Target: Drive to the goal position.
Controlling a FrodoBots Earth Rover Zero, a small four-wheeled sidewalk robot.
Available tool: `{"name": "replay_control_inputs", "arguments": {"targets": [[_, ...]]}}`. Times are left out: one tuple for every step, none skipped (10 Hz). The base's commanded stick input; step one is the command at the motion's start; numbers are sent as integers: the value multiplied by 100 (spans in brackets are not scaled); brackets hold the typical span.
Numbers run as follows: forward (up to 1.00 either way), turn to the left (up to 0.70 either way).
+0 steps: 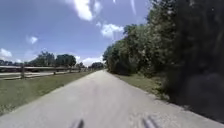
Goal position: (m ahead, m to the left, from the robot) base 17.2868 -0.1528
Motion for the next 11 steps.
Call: {"name": "replay_control_inputs", "arguments": {"targets": [[50, 0], [50, 0], [50, 0], [50, 0], [50, 0], [50, 0], [50, 0], [50, 13], [50, 49], [50, 50], [50, 50]]}}
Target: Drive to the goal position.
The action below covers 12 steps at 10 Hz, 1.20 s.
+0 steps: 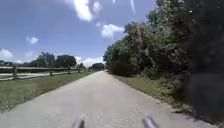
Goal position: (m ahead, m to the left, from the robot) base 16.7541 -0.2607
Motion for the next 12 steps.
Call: {"name": "replay_control_inputs", "arguments": {"targets": [[50, 50], [50, 32], [50, 0], [50, 0], [50, 0], [50, 0], [50, 0], [50, 0], [50, 0], [50, 0], [50, 0], [50, 0]]}}
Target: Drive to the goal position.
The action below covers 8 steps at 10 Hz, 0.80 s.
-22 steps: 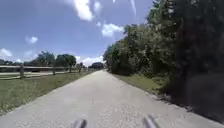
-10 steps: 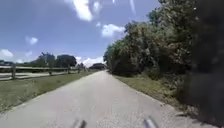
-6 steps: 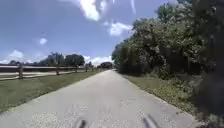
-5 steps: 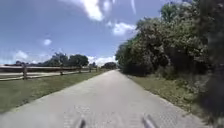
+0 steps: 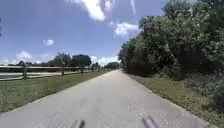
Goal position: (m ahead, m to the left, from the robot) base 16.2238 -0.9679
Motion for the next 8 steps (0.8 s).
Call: {"name": "replay_control_inputs", "arguments": {"targets": [[50, 0], [50, 0], [50, 0], [50, 0], [50, 0], [50, 0], [50, 0], [50, 0]]}}
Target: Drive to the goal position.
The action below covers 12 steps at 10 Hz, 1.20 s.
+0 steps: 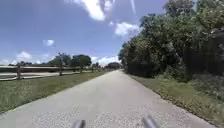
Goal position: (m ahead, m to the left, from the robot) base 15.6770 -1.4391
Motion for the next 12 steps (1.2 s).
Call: {"name": "replay_control_inputs", "arguments": {"targets": [[50, 0], [50, 0], [50, 0], [50, 0], [50, 0], [50, 0], [50, 0], [50, 0], [50, 0], [50, 0], [50, 0], [50, 0]]}}
